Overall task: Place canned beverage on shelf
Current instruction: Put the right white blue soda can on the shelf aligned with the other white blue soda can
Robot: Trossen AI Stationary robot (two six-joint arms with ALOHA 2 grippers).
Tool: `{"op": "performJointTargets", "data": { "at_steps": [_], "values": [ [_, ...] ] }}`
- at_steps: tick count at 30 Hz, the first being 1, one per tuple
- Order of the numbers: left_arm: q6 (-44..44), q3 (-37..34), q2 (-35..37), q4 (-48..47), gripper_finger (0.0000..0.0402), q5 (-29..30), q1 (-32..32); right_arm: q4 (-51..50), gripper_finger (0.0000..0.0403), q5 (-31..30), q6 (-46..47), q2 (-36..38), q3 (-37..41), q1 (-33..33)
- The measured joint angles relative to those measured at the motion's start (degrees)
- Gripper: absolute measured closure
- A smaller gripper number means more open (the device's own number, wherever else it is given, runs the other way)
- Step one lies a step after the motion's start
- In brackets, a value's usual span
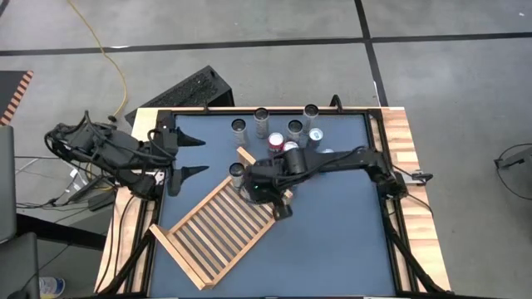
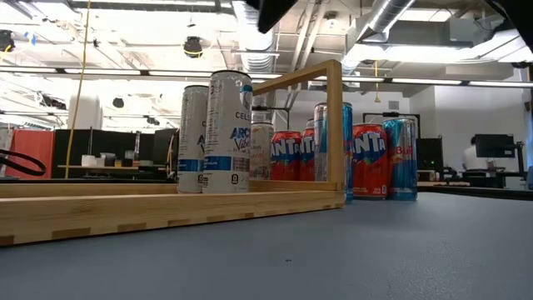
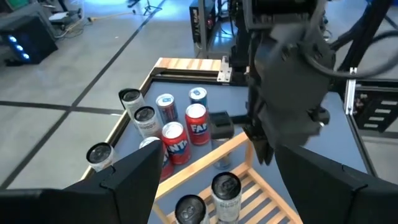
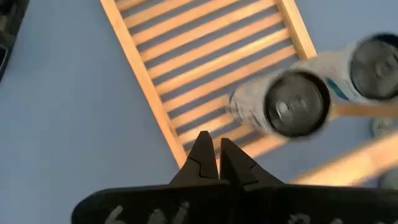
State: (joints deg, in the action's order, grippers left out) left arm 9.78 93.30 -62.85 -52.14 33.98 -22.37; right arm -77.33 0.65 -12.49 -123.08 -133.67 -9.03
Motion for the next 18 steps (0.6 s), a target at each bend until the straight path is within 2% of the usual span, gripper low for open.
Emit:
{"op": "performJointTargets", "data": {
  "at_steps": [8,18],
  "values": [
    [-0.5,0.0,0.0,-1.69,0.0104,-0.07,0.0,2.18,0.0403,-6.64,-0.02,-4.06,0.04,-1.1],
    [-0.19,0.0,0.0,-2.66,0.0104,-0.09,0.0,5.78,0.0403,-8.72,-1.45,-6.83,0.02,-1.19]
  ]
}}
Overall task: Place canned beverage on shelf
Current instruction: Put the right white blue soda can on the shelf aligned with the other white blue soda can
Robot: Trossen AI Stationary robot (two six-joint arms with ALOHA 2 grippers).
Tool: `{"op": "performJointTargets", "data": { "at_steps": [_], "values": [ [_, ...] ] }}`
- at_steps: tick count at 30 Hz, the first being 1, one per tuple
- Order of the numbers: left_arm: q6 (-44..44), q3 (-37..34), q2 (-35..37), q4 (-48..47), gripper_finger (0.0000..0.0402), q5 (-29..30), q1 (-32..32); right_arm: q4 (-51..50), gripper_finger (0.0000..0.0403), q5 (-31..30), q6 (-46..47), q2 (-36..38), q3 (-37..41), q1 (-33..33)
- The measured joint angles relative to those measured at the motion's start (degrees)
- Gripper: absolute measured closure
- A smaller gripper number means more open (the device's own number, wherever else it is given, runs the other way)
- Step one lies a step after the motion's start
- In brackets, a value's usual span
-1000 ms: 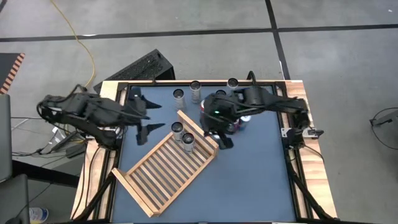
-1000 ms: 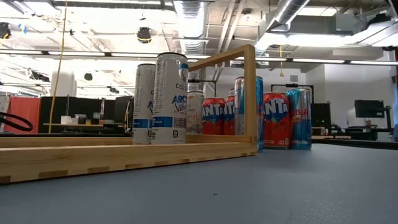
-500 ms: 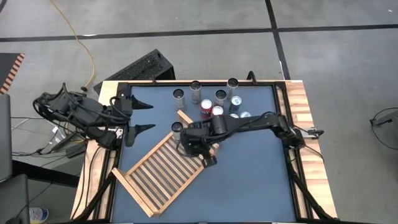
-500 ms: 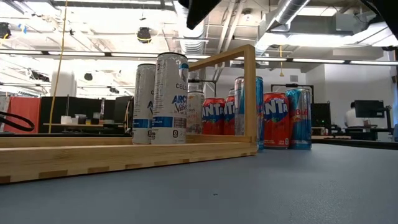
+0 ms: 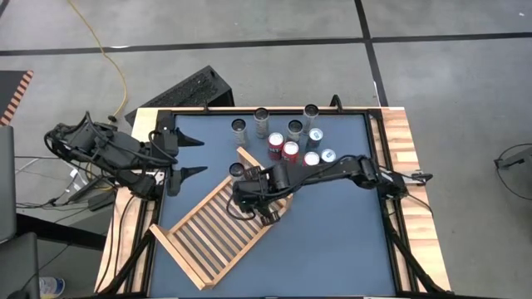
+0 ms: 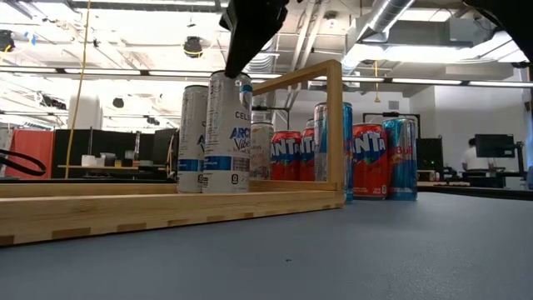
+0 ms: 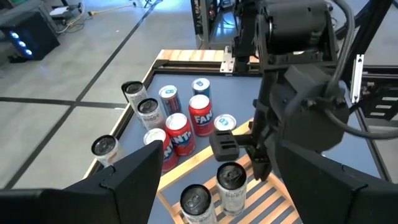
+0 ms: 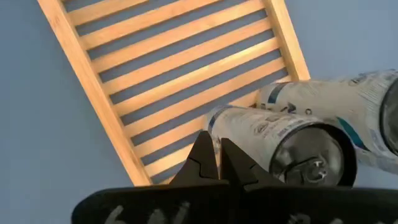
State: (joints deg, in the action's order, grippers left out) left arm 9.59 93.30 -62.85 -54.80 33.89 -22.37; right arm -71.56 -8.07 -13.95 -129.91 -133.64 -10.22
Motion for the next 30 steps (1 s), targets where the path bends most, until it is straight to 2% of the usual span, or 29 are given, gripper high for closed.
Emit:
{"op": "performJointTargets", "data": {
  "at_steps": [25,30],
  "values": [
    [0.56,-0.02,0.0,-0.16,0.0104,1.35,0.0,5.01,0.0403,-1.34,-2.04,0.11,-0.09,1.36],
    [0.56,-0.02,-0.02,-0.16,0.0104,2.77,0.0,4.51,0.0403,-1.05,-3.51,3.13,-1.19,0.36]
  ]
}}
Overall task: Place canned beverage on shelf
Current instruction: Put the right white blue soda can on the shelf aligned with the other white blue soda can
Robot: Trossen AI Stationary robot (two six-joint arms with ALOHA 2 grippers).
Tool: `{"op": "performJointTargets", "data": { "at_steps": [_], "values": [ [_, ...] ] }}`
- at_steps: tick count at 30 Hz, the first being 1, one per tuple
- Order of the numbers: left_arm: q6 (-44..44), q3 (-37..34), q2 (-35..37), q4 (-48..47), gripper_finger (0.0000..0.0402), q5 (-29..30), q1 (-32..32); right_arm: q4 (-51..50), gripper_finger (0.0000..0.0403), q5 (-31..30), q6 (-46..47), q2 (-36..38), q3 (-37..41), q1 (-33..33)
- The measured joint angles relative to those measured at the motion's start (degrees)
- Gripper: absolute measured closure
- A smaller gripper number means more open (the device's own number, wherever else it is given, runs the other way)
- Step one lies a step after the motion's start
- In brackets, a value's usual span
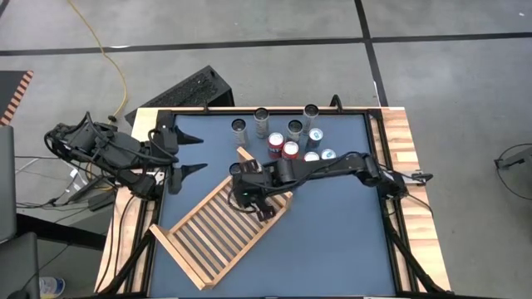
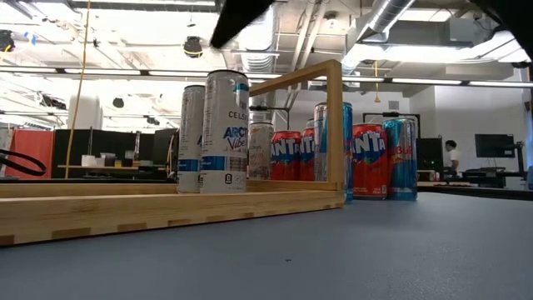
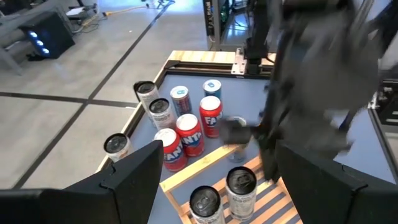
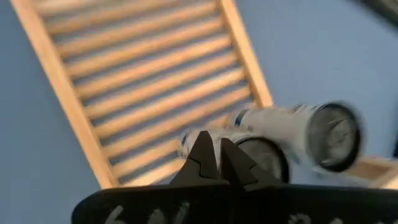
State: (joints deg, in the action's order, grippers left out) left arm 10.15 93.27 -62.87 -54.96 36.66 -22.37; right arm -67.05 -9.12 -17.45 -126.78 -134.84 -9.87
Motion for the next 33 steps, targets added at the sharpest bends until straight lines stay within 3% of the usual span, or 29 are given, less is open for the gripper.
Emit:
{"op": "performJointTargets", "data": {
  "at_steps": [4,11,23,33],
  "values": [
    [0.0,0.0,0.0,-0.02,0.0104,0.51,0.02,-1.94,0.0403,-0.02,1.03,3.01,-0.01,-0.71],
    [-0.02,0.0,0.0,0.0,0.0104,0.66,0.02,-6.45,0.0403,-0.01,1.81,0.95,2.0,-0.55],
    [0.07,0.0,0.0,0.02,0.0104,0.9,0.02,-3.69,0.0403,-0.08,1.99,-0.11,8.75,-0.1],
    [-0.39,0.0,0.0,0.02,0.0104,1.27,0.02,-0.41,0.0403,-0.29,1.99,-0.11,9.72,0.65]
  ]
}}
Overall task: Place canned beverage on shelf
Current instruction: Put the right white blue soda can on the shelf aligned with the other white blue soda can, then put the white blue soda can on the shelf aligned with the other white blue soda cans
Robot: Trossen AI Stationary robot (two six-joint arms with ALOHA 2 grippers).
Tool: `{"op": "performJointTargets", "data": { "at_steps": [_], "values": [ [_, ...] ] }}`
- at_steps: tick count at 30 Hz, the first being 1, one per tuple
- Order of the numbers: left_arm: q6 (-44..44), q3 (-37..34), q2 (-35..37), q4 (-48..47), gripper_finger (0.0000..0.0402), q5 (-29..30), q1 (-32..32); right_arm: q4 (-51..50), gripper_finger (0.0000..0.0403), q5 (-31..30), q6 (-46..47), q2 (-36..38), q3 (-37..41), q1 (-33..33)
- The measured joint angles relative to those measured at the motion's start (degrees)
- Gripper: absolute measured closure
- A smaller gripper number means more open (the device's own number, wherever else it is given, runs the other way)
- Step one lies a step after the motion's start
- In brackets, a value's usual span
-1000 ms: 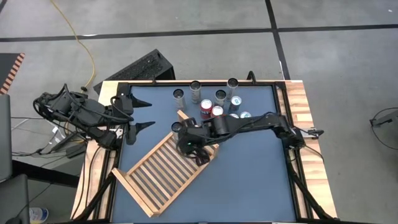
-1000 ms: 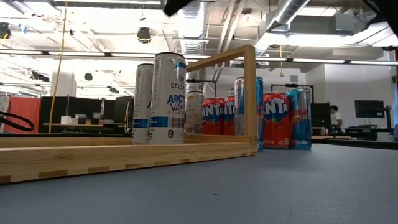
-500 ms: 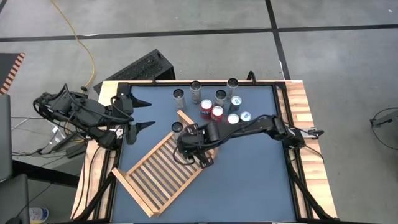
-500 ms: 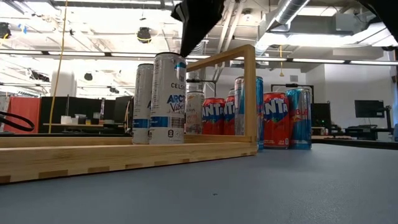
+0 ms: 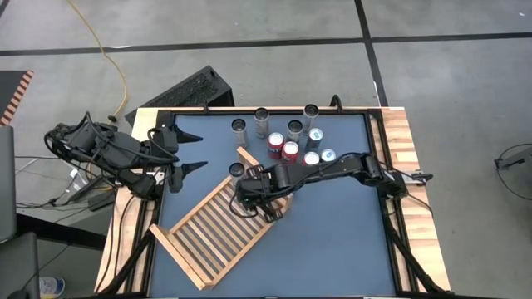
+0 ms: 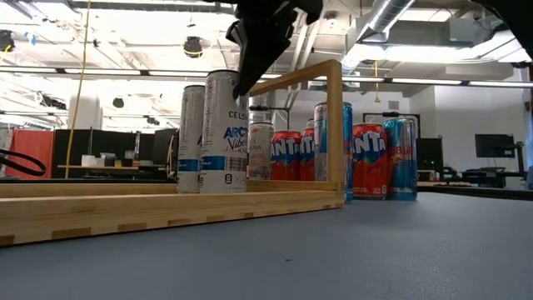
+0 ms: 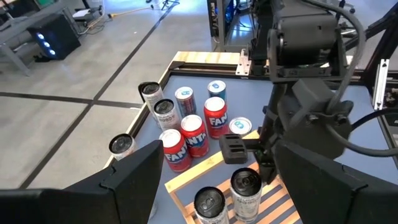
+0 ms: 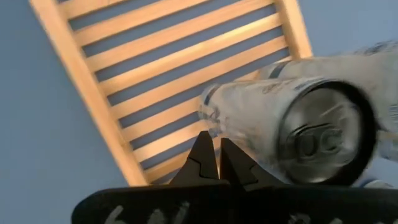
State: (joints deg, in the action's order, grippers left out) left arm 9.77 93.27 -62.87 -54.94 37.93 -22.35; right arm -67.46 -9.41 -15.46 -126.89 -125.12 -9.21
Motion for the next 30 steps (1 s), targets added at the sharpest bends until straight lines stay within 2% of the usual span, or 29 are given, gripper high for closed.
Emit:
{"op": "performJointTargets", "data": {
  "at_steps": [22,25,30],
  "values": [
    [-0.07,0.0,0.0,-0.02,0.0104,0.44,0.0,0.29,0.0403,-1.18,-0.03,0.09,-0.02,1.15],
    [-0.07,0.0,-0.01,-0.02,0.0104,0.44,0.0,-2.99,0.0403,-1.18,-0.72,0.09,-1.96,0.31],
    [-0.1,-0.01,-0.02,-0.02,0.0104,0.56,-0.01,-13.39,0.0403,-1.02,-1.55,0.59,-10.05,-0.88]
  ]
}}
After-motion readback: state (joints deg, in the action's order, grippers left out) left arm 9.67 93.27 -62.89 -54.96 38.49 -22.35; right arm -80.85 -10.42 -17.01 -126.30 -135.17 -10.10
